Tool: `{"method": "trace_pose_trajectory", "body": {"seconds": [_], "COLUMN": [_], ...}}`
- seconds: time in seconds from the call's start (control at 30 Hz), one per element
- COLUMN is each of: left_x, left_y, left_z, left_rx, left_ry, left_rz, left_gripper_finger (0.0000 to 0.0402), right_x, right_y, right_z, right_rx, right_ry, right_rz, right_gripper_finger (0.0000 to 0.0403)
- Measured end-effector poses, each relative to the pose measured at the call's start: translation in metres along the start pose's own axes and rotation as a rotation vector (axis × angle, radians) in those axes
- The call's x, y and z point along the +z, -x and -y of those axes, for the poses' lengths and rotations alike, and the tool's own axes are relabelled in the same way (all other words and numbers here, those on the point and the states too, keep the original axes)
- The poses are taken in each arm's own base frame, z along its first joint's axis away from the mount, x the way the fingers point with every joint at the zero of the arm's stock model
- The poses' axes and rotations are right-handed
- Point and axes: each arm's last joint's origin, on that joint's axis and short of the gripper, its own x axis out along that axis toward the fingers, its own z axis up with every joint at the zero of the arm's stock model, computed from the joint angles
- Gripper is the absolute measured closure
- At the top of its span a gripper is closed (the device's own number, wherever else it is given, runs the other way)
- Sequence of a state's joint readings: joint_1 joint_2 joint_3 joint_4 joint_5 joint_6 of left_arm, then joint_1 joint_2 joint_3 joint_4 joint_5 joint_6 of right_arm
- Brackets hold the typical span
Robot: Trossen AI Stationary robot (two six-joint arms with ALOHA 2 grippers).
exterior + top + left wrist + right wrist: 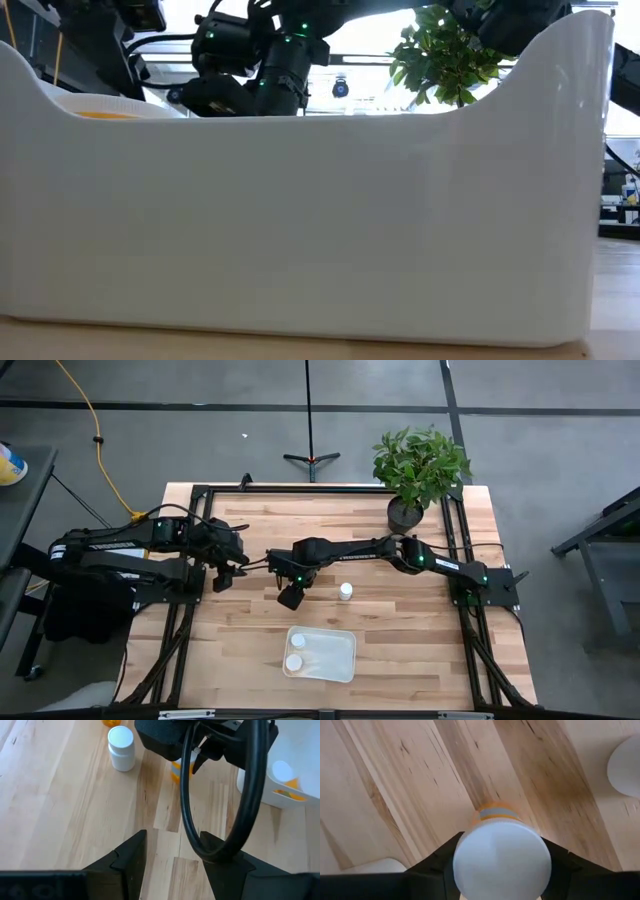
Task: Pick and place pill bottles into a basket
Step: Put the bottom orange pill bottle in the white bin
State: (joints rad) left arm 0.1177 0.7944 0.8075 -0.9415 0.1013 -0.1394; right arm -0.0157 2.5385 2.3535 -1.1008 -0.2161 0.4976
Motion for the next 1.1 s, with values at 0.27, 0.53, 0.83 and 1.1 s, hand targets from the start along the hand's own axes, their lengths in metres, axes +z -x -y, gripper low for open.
{"method": "trace_pose_trajectory", "body": {"seconds": [0.27, 0.53, 0.83, 1.1], "left_x": [0.001, 0.0, 0.0, 0.001], "left_y": [0.0, 0.0, 0.0, 0.0], "left_z": [0.0, 0.0, 0.0, 0.0], "left_rx": [-0.001, -0.001, 0.0, 0.001], "left_ry": [0.0, 0.001, 0.022, 0.022], "left_rz": [0.005, 0.005, 0.005, 0.014], "left_gripper_finger": [0.0186, 0.0186, 0.0186, 0.0186], "right_x": [-0.001, -0.002, -0.011, -0.026], "right_y": [0.0, 0.006, 0.029, 0.072], "right_z": [-0.002, -0.001, 0.0, -0.014], "right_rx": [0.04, 0.039, 0.01, 0.002], "right_ry": [0.013, 0.049, 0.095, 0.133], "right_rz": [-0.022, -0.031, -0.083, -0.076], "right_gripper_finger": [0.0214, 0.0222, 0.0217, 0.0222]}}
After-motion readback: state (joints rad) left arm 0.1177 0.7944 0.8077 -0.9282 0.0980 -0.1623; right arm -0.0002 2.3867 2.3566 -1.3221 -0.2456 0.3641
